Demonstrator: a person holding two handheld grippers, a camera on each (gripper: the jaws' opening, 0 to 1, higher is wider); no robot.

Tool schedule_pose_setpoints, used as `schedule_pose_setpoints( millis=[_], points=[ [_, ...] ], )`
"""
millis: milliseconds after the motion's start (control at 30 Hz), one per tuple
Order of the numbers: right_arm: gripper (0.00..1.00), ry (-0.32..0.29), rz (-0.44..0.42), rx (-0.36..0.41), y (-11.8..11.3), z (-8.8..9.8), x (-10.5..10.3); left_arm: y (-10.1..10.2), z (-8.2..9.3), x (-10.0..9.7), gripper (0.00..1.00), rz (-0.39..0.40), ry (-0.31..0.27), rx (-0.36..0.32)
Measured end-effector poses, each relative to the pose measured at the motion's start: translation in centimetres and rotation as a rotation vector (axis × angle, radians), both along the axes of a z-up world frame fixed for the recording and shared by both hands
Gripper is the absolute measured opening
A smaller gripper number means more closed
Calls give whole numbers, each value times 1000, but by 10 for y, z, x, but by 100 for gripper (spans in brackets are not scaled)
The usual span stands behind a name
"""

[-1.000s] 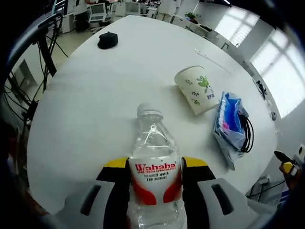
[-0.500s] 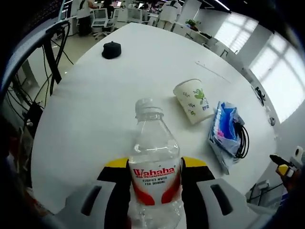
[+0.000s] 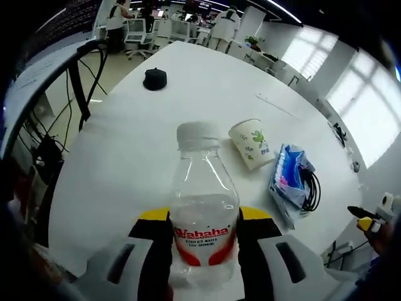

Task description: Arrange the tabletop items into an orderly group along one side of the table until the central work area is clear of visible clutter.

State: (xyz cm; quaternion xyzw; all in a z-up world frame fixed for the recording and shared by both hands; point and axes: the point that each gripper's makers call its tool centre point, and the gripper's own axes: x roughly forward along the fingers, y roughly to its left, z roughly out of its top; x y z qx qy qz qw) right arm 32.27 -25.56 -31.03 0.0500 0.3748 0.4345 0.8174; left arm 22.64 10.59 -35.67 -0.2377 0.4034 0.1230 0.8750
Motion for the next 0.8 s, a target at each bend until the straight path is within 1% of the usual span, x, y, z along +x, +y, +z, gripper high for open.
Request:
schedule_pose_setpoints(
  millis=[300, 367, 633, 733, 800],
  points=[
    [69, 6, 6, -2, 1, -5, -4, 0, 12, -2, 39, -9, -23, 27],
    [69, 6, 6, 0, 1, -3, -3, 0, 14, -1, 39, -13, -25, 33],
    [69, 2, 0, 2, 0, -1, -3, -2, 23, 3, 39, -45, -33, 84],
    [69, 2, -1, 1, -1, -2, -2, -3, 23, 4, 39, -56, -33, 96],
    [69, 3, -2, 0, -3, -2, -2, -4, 23, 3, 39, -69, -31, 116]
  ],
)
